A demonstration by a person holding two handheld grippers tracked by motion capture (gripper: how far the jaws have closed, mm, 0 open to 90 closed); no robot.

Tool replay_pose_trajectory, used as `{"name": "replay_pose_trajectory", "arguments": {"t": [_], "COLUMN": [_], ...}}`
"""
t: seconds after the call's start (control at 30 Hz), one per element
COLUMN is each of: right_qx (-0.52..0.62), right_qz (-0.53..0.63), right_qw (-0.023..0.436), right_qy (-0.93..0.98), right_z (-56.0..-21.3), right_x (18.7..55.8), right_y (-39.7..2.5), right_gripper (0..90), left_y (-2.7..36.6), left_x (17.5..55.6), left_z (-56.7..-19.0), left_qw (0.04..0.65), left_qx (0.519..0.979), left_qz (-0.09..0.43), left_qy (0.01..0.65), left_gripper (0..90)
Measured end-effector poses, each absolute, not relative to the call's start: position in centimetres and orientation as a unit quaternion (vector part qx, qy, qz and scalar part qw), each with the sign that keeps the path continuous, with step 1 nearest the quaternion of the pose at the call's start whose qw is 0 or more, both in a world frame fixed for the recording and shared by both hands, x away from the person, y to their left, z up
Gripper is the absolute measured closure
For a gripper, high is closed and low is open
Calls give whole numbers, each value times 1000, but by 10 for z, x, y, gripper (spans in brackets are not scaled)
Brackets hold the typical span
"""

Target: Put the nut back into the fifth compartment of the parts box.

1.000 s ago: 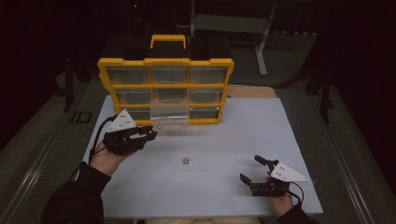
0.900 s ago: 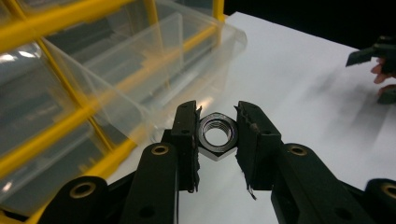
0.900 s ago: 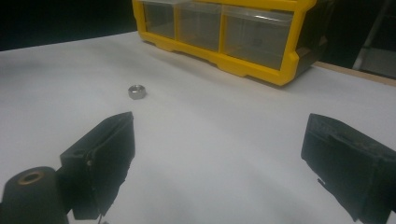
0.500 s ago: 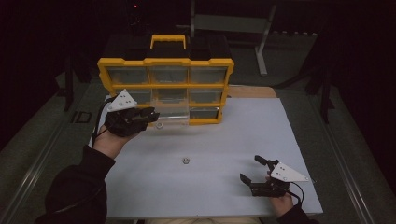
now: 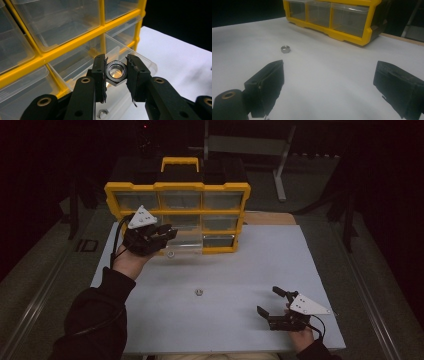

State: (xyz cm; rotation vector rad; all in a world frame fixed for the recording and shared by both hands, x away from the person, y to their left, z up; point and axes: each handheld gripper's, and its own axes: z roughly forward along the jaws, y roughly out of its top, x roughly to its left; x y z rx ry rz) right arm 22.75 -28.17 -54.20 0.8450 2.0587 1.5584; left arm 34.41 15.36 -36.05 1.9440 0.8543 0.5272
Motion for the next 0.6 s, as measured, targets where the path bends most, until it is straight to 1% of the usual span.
{"name": "replay_pose_trajectory", "arguments": {"t": [0.2,0.6], "right_qx": [304,305], "right_qz": [561,561], "right_qw": [210,209], "right_qy": [741,740], "right_z": [-542,-542], "right_x": [227,227], "right_y": [-282,-282], "right_gripper": [99,99], "left_y": [147,142], "left_x": [352,365], "left_z": [-364,-375], "left_qw": [442,403], "left_qx": [787,799], "left_qz": [225,215], "left_qy": [367,392], "left_gripper": [691,691]}}
